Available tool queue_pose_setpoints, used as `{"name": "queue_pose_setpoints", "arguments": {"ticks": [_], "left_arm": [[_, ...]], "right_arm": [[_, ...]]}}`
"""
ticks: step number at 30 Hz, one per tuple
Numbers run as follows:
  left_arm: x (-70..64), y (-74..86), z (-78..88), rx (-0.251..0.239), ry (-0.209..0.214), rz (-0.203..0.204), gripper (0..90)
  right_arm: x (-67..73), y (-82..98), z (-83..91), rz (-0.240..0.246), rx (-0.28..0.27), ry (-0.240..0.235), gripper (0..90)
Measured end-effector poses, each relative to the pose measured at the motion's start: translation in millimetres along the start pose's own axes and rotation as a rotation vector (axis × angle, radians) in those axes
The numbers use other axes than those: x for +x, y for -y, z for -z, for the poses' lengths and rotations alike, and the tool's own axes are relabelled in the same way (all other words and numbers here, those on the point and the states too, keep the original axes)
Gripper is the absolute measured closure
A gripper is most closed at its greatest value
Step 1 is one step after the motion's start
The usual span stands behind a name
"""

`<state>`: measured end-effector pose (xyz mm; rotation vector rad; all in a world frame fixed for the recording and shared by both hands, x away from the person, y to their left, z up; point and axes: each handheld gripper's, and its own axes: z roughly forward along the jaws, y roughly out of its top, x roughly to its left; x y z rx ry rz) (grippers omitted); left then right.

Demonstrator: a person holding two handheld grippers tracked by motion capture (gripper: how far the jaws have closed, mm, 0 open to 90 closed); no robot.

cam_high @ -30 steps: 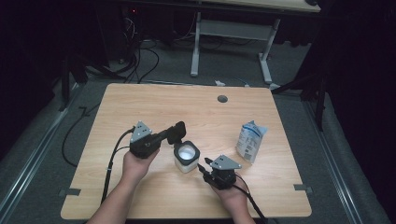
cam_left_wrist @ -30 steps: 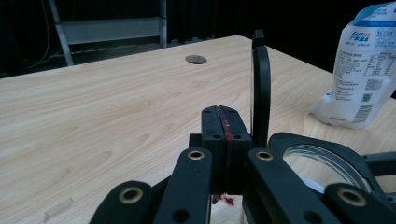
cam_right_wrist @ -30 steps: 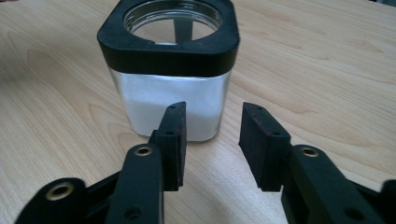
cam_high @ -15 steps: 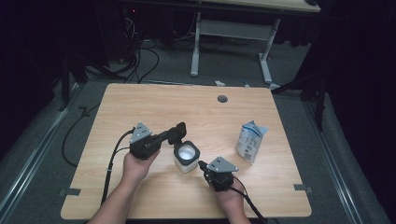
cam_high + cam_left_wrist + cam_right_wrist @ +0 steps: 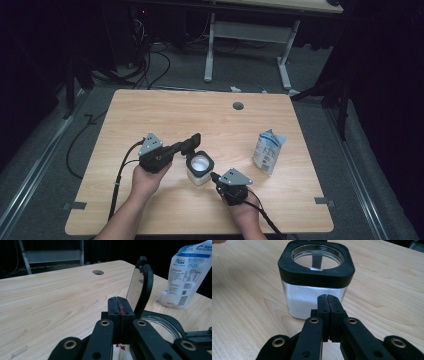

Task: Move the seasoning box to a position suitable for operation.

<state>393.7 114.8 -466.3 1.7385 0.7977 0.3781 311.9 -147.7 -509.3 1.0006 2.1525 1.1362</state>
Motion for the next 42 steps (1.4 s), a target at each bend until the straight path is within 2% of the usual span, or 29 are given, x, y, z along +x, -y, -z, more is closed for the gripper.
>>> {"name": "queue_pose_setpoints", "arguments": {"ticks": [26, 42], "left_arm": [[-12.3, 5.1, 2.1, 0.012, 0.026, -0.010, 90.0], [-15.1, 8.9, 1.7, 0.030, 0.032, -0.018, 90.0]], "right_arm": [[-0.4, -1.8, 0.2, 0.008, -0.012, 0.004, 89.0], [-1.8, -2.1, 2.4, 0.008, -0.019, 0.007, 88.8]]}}
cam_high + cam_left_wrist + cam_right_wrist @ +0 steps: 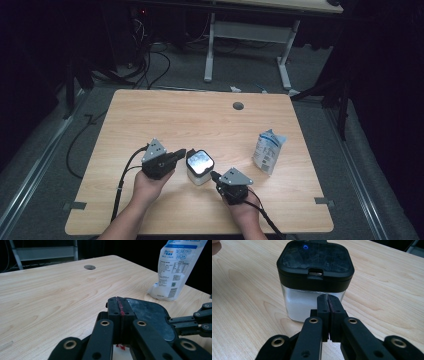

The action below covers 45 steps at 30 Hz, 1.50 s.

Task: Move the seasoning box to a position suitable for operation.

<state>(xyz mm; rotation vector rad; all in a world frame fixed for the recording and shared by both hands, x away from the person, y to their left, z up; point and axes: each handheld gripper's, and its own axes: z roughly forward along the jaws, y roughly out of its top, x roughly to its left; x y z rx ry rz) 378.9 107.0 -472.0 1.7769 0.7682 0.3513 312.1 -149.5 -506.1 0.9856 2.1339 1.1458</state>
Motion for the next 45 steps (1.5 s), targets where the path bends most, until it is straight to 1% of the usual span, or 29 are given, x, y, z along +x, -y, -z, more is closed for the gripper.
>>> {"name": "queue_pose_setpoints", "arguments": {"ticks": [13, 20, 26, 32, 33, 35, 38, 42, 45], "left_arm": [[3.7, 5.5, -2.1, 0.019, -0.017, -0.003, 90.0], [5.8, 10.5, -2.7, 0.033, -0.029, 0.007, 90.0], [5.6, 21.4, -2.2, 0.072, -0.050, -0.002, 89.9], [3.7, 37.6, 0.5, 0.118, -0.064, 0.005, 88.6], [3.3, 40.2, 0.7, 0.128, -0.064, 0.002, 88.4], [2.8, 44.6, 2.0, 0.144, -0.059, 0.012, 87.8], [-0.5, 49.6, 3.0, 0.155, -0.055, 0.007, 87.2], [-5.5, 54.5, 4.0, 0.165, -0.038, 0.014, 85.5], [-9.3, 56.2, 2.9, 0.176, -0.026, 0.011, 84.5]], "right_arm": [[-1.3, 0.3, 3.3, 0.005, -0.002, 0.000, 88.6], [-3.4, 0.7, 5.6, 0.000, -0.003, 0.002, 88.5], [-7.3, 1.2, 8.4, -0.010, -0.009, 0.007, 88.2], [-11.8, 0.9, 13.0, -0.019, -0.023, 0.013, 88.2], [-12.6, 0.9, 13.6, -0.019, -0.026, 0.016, 88.2], [-13.7, 0.8, 14.7, -0.021, -0.029, 0.017, 88.2], [-14.7, 0.9, 15.5, -0.025, -0.032, 0.020, 88.2], [-16.6, 0.5, 15.9, -0.028, -0.029, 0.025, 88.2], [-18.2, 0.3, 14.9, -0.030, -0.032, 0.027, 88.2]]}}
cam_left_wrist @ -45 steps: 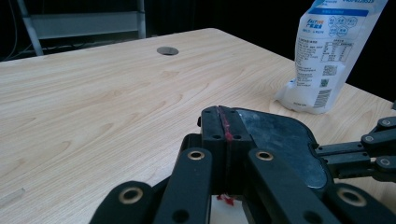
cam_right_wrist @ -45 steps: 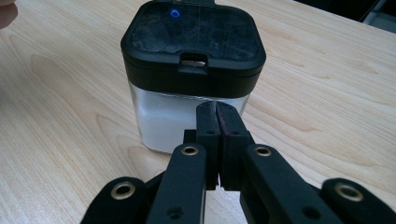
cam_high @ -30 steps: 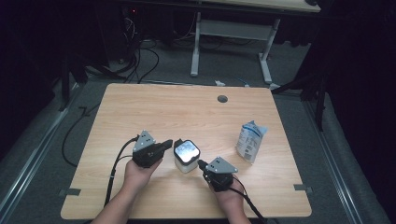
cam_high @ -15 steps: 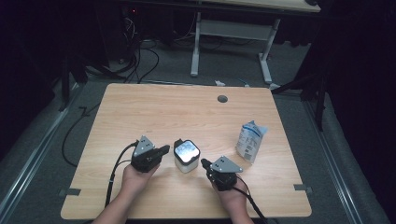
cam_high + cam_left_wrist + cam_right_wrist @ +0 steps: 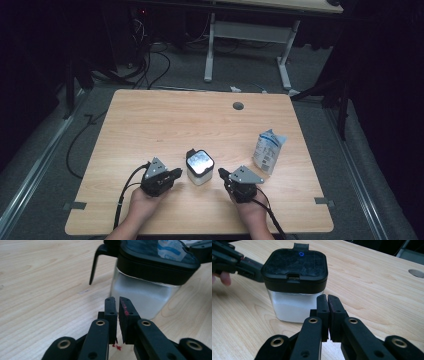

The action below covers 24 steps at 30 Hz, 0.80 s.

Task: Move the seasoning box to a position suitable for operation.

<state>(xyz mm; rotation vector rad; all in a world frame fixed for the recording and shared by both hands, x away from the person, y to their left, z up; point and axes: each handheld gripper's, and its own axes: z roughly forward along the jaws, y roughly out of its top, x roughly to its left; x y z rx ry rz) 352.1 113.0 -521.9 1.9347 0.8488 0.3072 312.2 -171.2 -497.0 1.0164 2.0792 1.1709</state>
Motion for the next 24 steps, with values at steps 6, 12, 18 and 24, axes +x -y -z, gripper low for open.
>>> {"name": "queue_pose_setpoints", "arguments": {"ticks": [6, 12, 18, 24], "left_arm": [[-6.9, -0.3, -4.5, 0.006, 0.003, -0.025, 84.6], [-9.5, -2.0, -10.3, 0.006, -0.012, -0.033, 89.5], [-11.1, -3.4, -13.5, -0.001, -0.025, -0.030, 90.0], [-9.8, -5.1, -15.5, -0.006, -0.031, -0.019, 90.0]], "right_arm": [[-3.9, 0.1, -1.4, -0.009, 0.003, 0.006, 88.2], [-5.2, 2.3, -2.2, -0.013, 0.011, 0.010, 88.2], [-6.6, 3.5, -2.3, -0.015, 0.014, 0.016, 88.2], [-7.6, 4.5, -2.6, -0.019, 0.018, 0.019, 88.2]]}}
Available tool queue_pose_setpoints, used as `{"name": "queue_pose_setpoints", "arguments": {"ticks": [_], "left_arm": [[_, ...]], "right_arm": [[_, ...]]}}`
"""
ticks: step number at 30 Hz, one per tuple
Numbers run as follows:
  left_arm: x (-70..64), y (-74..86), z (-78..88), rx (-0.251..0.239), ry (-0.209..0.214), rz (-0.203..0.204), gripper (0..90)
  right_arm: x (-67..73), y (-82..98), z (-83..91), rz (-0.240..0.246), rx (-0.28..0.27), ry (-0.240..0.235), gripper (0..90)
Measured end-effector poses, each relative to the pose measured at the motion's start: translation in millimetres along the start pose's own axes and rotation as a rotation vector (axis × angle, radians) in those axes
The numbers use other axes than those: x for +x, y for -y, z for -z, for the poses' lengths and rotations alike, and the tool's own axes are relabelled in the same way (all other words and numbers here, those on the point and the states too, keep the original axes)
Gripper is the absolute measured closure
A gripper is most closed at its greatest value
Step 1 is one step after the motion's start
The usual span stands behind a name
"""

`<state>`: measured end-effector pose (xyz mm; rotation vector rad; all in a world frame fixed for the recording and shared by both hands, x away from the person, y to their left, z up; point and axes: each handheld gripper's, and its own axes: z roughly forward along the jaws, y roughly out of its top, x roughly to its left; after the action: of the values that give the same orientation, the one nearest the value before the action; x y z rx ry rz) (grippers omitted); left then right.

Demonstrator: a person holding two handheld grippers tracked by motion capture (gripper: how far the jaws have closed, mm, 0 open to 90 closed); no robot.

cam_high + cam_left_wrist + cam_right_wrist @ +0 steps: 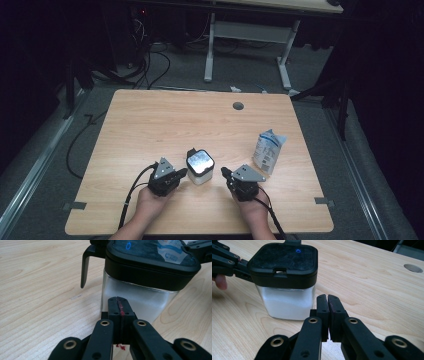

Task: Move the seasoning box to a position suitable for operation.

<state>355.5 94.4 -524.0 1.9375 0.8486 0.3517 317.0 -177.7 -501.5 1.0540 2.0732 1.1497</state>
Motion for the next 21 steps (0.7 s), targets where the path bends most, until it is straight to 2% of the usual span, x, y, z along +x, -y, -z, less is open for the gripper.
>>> {"name": "queue_pose_setpoints", "arguments": {"ticks": [21], "left_arm": [[10.3, -14.8, -14.1, -0.029, -0.005, 0.005, 90.0]], "right_arm": [[-2.4, 3.7, -2.4, -0.001, 0.018, 0.010, 88.1]]}}
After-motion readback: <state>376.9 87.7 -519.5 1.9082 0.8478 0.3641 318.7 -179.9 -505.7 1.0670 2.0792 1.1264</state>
